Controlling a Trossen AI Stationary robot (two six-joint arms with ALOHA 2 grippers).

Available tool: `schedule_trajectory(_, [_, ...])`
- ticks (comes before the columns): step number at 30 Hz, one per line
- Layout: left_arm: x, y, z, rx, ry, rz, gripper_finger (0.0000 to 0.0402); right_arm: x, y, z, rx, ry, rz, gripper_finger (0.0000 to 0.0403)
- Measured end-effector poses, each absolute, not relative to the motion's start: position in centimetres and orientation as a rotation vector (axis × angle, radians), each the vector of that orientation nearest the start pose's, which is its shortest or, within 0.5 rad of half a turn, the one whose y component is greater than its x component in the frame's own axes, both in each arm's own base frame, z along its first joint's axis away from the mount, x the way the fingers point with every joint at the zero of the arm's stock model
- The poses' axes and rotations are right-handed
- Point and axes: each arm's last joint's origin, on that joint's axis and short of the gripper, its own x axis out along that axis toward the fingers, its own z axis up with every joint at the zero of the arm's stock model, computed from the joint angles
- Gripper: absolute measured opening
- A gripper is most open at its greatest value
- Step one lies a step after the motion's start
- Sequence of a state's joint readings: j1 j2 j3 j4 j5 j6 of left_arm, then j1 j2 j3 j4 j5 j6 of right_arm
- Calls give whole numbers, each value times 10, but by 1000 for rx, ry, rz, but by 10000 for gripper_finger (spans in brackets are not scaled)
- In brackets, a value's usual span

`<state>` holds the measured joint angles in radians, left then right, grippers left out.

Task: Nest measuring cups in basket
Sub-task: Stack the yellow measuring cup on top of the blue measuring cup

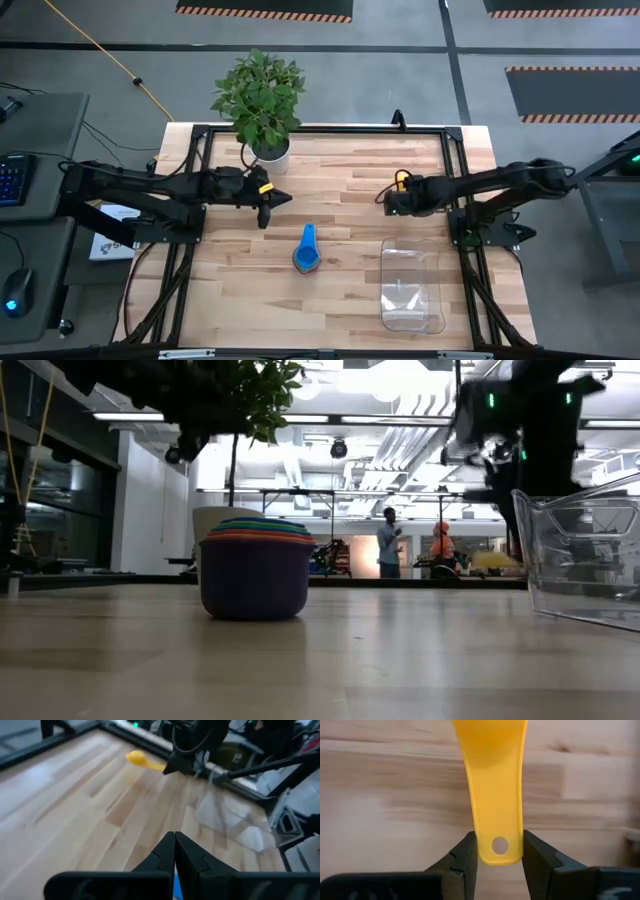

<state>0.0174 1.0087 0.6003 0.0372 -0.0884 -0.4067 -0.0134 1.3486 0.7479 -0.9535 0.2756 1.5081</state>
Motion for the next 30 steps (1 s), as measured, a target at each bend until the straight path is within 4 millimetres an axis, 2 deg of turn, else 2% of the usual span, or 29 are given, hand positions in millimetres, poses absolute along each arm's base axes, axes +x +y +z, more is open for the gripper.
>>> schedule_trajectory(10, [214, 5, 267, -311, 219, 129, 10, 209, 4, 255, 908, 884, -845, 102])
schedule_trajectory(14, [218, -4, 283, -190, 219, 72, 51, 225, 13, 286, 934, 768, -636, 102])
schedule_trajectory(18, [230, -17, 301, 33, 312, 66, 118, 242, 21, 307, 970, 640, -505, 102])
schedule_trajectory(24, [252, -31, 314, 446, 401, 181, 210, 270, 37, 316, 1020, 527, -345, 102])
schedule_trajectory(30, [274, -35, 309, 729, 439, 300, 252, 297, 53, 310, 1066, 488, -232, 102])
